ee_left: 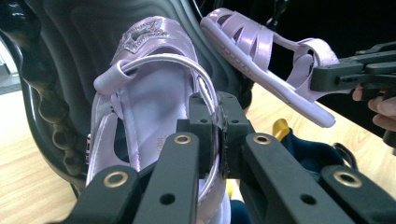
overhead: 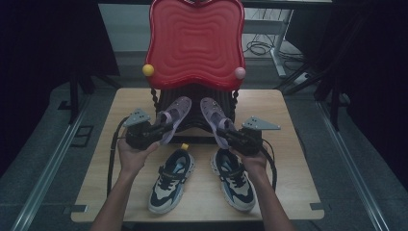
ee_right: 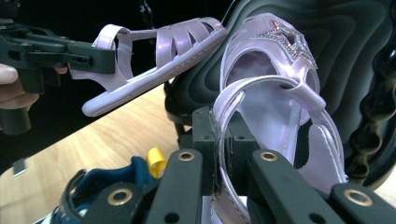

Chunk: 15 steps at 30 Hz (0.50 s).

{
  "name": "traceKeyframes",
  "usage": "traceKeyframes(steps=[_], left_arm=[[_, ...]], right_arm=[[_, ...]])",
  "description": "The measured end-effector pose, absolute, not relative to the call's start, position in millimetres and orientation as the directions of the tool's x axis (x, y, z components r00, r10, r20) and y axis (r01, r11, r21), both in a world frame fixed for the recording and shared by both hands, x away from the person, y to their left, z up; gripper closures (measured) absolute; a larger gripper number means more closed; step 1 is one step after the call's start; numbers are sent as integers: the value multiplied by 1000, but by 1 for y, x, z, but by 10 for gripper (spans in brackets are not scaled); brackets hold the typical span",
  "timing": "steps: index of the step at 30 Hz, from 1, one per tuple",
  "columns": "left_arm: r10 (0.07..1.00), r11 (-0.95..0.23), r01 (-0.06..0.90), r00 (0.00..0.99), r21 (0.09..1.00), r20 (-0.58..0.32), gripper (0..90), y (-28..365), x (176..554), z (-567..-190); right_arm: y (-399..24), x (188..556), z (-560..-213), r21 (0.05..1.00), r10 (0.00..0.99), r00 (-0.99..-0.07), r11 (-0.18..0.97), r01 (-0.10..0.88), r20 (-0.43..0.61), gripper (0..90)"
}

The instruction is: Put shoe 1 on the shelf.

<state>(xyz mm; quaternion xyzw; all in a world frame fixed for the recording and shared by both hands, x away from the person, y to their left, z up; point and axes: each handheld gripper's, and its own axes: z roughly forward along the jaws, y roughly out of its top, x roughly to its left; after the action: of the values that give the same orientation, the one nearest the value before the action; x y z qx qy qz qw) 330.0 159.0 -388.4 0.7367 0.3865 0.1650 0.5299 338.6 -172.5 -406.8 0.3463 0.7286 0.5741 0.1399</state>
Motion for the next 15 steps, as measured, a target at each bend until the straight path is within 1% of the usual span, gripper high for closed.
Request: traceKeyframes(steps=[15], left_arm=[[767,-131,370,626,920,-143,863,151,356,-389]], right_arm=[[-152,362,-405,943,712,-688,114,314,143,854]])
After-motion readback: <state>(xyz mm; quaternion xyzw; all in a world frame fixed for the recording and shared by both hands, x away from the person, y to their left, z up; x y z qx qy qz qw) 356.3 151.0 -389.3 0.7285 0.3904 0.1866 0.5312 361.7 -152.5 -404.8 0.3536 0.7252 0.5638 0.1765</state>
